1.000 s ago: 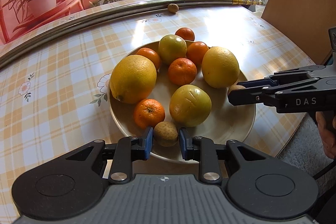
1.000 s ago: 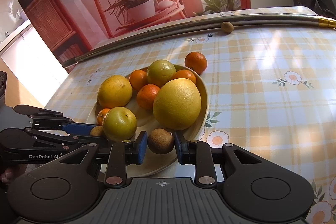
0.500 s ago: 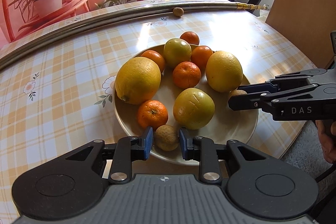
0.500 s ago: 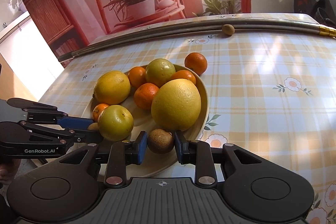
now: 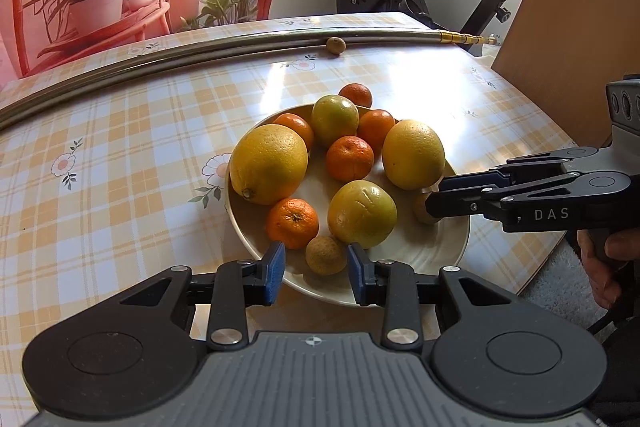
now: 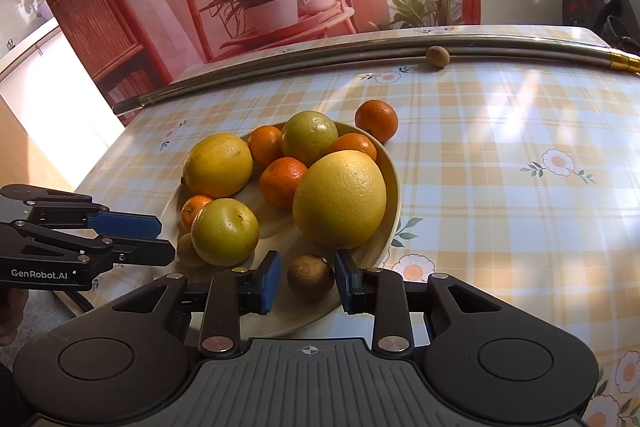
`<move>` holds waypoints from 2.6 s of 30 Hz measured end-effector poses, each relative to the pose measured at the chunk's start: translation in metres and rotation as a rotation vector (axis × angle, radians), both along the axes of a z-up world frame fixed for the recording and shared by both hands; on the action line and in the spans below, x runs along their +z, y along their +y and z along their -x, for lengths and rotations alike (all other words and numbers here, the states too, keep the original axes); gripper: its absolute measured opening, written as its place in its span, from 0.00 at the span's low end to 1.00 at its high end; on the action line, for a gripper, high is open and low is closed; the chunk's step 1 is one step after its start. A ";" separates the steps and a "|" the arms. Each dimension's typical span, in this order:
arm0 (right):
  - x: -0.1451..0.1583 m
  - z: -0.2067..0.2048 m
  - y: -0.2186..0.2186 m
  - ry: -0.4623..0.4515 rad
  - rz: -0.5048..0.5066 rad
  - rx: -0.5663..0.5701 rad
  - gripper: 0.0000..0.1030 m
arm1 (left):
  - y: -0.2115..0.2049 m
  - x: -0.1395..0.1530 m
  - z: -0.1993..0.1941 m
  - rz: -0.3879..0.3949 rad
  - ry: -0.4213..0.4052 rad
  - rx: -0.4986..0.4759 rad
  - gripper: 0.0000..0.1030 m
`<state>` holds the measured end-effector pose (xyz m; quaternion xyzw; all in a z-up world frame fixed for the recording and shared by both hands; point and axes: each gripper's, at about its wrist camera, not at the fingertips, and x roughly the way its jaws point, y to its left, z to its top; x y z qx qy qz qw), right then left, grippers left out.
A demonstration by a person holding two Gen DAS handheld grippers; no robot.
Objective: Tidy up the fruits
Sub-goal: 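Lower the brown fruits onto the plate rim and open both tools, then withdraw both tools toward the last mandarin and brown fruit by the rod, then grasp the mandarin lying on the table with the left tool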
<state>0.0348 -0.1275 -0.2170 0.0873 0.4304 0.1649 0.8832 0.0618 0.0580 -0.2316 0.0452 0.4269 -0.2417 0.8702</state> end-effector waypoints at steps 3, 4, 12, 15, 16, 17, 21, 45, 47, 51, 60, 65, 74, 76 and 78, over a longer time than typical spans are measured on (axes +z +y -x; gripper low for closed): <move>0.007 0.002 -0.002 -0.024 -0.012 0.009 0.28 | 0.003 0.005 0.002 0.015 -0.010 -0.002 0.35; 0.009 0.003 -0.003 -0.033 -0.018 0.012 0.28 | 0.005 0.008 0.002 0.020 -0.015 0.000 0.35; 0.042 -0.001 -0.023 -0.138 -0.016 -0.031 0.28 | 0.019 0.031 -0.009 0.062 -0.062 0.046 0.35; 0.053 -0.006 -0.035 -0.173 -0.006 -0.062 0.28 | 0.027 0.044 -0.017 0.082 -0.092 0.087 0.35; 0.056 -0.007 -0.040 -0.181 -0.004 -0.073 0.28 | 0.029 0.048 -0.019 0.084 -0.102 0.100 0.35; 0.058 -0.008 -0.044 -0.188 -0.001 -0.083 0.28 | 0.032 0.051 -0.022 0.085 -0.112 0.115 0.35; 0.064 -0.015 -0.057 -0.215 0.005 -0.126 0.28 | 0.039 0.062 -0.035 0.095 -0.138 0.171 0.36; 0.048 -0.071 -0.101 -0.216 0.013 -0.251 0.29 | -0.076 0.019 -0.149 0.108 0.056 -0.013 0.37; 0.045 -0.073 -0.108 -0.210 0.006 -0.265 0.29 | -0.088 0.010 -0.156 0.099 0.078 -0.014 0.46; 0.038 -0.073 -0.120 -0.201 -0.004 -0.286 0.29 | -0.103 -0.003 -0.170 0.096 0.135 -0.023 0.48; 0.024 -0.073 -0.135 -0.179 -0.028 -0.319 0.29 | -0.118 -0.020 -0.183 0.020 0.204 -0.031 0.48; 0.020 -0.073 -0.138 -0.173 -0.037 -0.322 0.29 | -0.122 -0.024 -0.183 -0.006 0.205 -0.033 0.48; 0.016 -0.072 -0.140 -0.156 -0.049 -0.324 0.29 | -0.119 -0.016 -0.172 -0.018 0.113 -0.046 0.38; 0.014 -0.072 -0.140 -0.153 -0.049 -0.325 0.29 | -0.116 -0.011 -0.167 -0.015 0.078 -0.050 0.38; 0.013 -0.073 -0.140 -0.150 -0.046 -0.324 0.29 | -0.110 -0.005 -0.162 -0.006 0.050 -0.045 0.38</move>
